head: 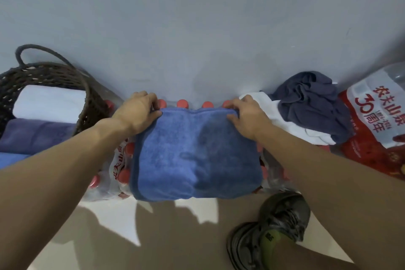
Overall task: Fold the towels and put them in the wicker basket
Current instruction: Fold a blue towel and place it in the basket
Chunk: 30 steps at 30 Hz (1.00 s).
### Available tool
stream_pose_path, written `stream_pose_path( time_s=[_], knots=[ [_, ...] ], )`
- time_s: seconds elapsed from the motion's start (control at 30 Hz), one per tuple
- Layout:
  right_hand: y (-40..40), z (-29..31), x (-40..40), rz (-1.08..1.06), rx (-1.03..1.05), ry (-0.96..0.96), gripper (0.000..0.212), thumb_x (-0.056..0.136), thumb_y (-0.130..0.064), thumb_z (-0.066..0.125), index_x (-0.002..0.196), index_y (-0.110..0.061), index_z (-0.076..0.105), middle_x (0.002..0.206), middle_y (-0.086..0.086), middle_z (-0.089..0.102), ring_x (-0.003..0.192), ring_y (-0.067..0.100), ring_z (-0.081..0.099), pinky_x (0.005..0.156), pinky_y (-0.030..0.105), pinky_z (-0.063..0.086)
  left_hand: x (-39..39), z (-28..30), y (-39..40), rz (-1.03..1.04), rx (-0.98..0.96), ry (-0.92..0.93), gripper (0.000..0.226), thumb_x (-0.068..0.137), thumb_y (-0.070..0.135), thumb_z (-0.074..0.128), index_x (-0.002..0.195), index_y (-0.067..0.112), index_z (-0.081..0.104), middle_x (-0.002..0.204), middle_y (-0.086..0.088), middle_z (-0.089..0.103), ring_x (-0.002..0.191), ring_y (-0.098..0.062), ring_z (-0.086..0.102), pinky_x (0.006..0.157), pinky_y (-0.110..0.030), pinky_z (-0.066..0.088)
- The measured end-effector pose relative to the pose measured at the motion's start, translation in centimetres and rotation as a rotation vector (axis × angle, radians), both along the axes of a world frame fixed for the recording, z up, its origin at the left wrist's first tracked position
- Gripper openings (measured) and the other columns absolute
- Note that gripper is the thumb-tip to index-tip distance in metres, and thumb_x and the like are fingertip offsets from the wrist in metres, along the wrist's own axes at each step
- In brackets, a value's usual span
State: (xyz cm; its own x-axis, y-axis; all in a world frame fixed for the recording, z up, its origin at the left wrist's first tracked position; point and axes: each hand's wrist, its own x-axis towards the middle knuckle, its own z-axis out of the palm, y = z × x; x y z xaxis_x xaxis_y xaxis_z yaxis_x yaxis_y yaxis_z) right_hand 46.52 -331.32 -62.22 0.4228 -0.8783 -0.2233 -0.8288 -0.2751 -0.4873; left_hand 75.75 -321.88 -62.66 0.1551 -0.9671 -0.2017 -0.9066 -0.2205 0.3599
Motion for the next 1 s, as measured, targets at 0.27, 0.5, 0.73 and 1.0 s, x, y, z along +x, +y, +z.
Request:
stream_pose_path(
  time_s=[0.27,0.5,0.73,1.0],
  knots=[
    [-1.5,-0.9,-0.2,-0.051,-0.059,-0.021,0.008,0.095,-0.017,0.052,0.087,-0.019,0.051,0.099,0.003,0.052,0.092,0.025,0.053,0.084,0.039,0.046,1.4,-0.9,-0.9,0.105,-0.065,0.069,0.017,0.094,0.027,0.059,0.082,0.017,0.052,0.083,-0.008,0.059,0.078,-0.027,0.055,0.066,-0.033,0.038],
    [-2.1,-0.8,0.7,-0.147,-0.070,0.099,0.026,0.098,-0.034,0.051,0.102,-0.008,0.054,0.107,0.012,0.059,0.099,0.031,0.055,0.088,0.043,0.047,1.2,-0.4,-2.6,0.116,0.044,-0.036,0.019,0.097,0.033,0.053,0.085,0.020,0.049,0.084,-0.009,0.060,0.080,-0.031,0.054,0.069,-0.036,0.043],
    [-2.8,0.1,-1.3,0.046,-0.085,0.210,0.032,0.087,-0.045,0.069,0.085,-0.015,0.058,0.101,0.008,0.052,0.096,0.024,0.048,0.088,0.032,0.042,2.8,1.6,-1.7,-0.006,0.185,0.090,0.024,0.086,0.038,0.071,0.075,0.019,0.062,0.079,-0.006,0.066,0.070,-0.020,0.058,0.060,-0.028,0.040],
    [-3.0,2.0,-2.3,0.173,0.166,0.155,0.018,0.081,-0.030,0.078,0.089,-0.020,0.065,0.085,-0.002,0.064,0.078,0.017,0.059,0.065,0.025,0.043,1.0,1.7,0.6,0.330,-0.118,0.626,0.009,0.093,0.016,0.064,0.088,0.018,0.071,0.081,-0.001,0.069,0.065,-0.006,0.059,0.060,-0.015,0.050]
  ],
)
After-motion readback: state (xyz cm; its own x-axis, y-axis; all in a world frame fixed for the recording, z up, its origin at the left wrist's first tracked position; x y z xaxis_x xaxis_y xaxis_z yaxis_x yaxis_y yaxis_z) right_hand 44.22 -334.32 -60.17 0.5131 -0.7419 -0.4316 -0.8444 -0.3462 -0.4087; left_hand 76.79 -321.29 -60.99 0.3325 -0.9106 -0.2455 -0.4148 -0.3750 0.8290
